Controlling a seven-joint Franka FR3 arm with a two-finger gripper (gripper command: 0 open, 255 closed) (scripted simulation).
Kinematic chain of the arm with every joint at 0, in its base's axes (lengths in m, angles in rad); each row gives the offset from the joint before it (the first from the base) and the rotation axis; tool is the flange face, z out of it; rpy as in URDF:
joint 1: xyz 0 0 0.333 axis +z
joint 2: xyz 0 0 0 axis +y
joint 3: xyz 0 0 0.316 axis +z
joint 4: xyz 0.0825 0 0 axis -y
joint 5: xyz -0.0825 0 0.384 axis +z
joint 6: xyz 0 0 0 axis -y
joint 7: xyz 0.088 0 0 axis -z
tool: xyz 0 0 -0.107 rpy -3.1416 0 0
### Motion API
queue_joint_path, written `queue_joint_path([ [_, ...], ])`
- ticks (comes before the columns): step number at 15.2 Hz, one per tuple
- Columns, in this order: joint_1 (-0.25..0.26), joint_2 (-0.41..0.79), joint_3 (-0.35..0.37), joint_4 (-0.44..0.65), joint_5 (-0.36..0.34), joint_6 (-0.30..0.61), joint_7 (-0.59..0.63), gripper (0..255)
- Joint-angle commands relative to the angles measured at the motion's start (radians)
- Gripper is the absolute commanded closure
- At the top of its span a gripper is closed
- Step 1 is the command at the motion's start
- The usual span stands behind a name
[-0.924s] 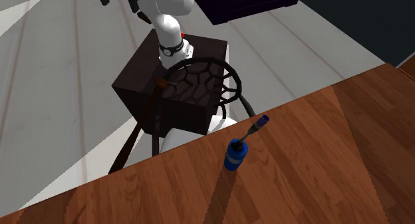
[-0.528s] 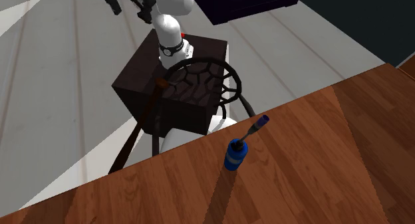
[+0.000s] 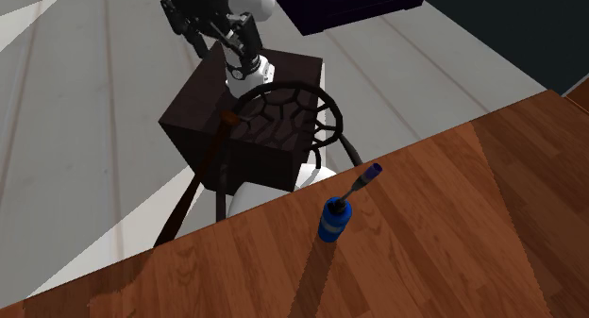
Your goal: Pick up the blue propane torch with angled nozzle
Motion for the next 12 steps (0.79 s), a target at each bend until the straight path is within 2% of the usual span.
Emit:
queue_joint_path([
  [1, 0.003, 0.072, 0.033, 0.052, 0.010, 0.011, 0.053, 0],
  [6, 0.014, 0.266, 0.105, 0.198, 0.009, 0.034, 0.182, 0],
  [12, 0.051, 0.523, 0.169, 0.421, -0.033, 0.035, 0.342, 0],
])
